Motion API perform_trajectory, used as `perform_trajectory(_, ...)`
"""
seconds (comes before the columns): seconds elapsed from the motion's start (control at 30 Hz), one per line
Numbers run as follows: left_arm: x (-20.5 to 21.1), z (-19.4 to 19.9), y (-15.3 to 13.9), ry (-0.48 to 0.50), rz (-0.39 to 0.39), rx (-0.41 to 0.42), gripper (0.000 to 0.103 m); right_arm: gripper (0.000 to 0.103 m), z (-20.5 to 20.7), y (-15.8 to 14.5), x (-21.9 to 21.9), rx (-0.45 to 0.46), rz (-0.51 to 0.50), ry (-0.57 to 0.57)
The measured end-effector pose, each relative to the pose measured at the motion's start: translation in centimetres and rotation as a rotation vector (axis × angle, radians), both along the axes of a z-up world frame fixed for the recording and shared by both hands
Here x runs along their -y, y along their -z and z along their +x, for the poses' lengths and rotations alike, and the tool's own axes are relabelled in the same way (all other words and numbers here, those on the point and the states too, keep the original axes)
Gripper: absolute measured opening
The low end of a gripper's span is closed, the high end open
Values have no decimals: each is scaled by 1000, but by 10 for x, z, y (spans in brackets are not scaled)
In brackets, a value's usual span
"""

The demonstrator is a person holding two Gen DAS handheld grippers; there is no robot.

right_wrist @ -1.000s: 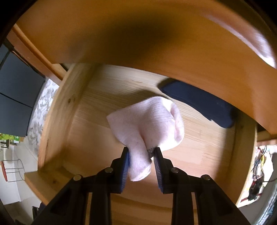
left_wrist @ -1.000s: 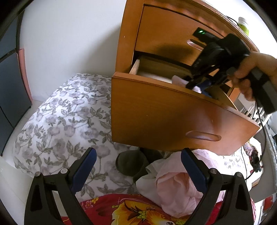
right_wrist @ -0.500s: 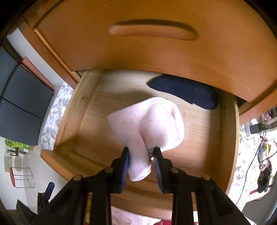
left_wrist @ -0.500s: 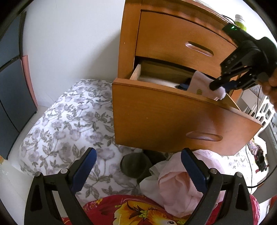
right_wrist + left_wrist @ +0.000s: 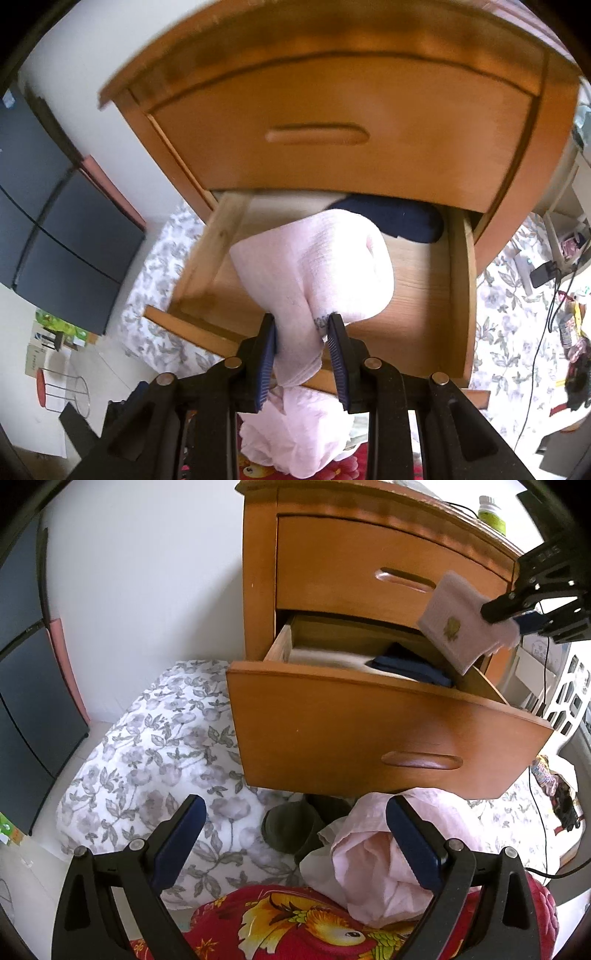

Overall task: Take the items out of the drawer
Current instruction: 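Lift the pink sock up out of the drawer with the right gripper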

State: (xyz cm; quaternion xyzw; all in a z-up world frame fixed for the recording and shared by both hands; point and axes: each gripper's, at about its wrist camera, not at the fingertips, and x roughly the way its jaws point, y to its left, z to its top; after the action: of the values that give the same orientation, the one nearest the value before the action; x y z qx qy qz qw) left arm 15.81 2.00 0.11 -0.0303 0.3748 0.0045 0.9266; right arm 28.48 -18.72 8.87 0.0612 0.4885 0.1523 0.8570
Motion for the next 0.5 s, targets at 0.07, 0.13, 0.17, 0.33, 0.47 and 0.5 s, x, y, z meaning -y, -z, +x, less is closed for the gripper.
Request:
perform_trajectory(0.07,2,-4,-5,3,1,6,98,30,-13,-12,3,55,-13,15)
perform_trajectory(0.13,3,-8,-11,3,6,15,98,30,-26,-21,5,96,-17,20)
perform_trajectory(0.17,3,-10,-14,4,9,21,98,30,-32,-26,7,117,-11,21)
perform_trajectory(0.33,6,-20,-30,5,13,52,98,30,-66,-50,14,209,3,42)
perform_trajectory(0.47,11,-28,-41,13,19,71,98,30,-90,-65,19,265,2,39)
perform_trajectory(0.5,12,-31,-45,15,17,79,98,30,-94,-68,20,271,3,38)
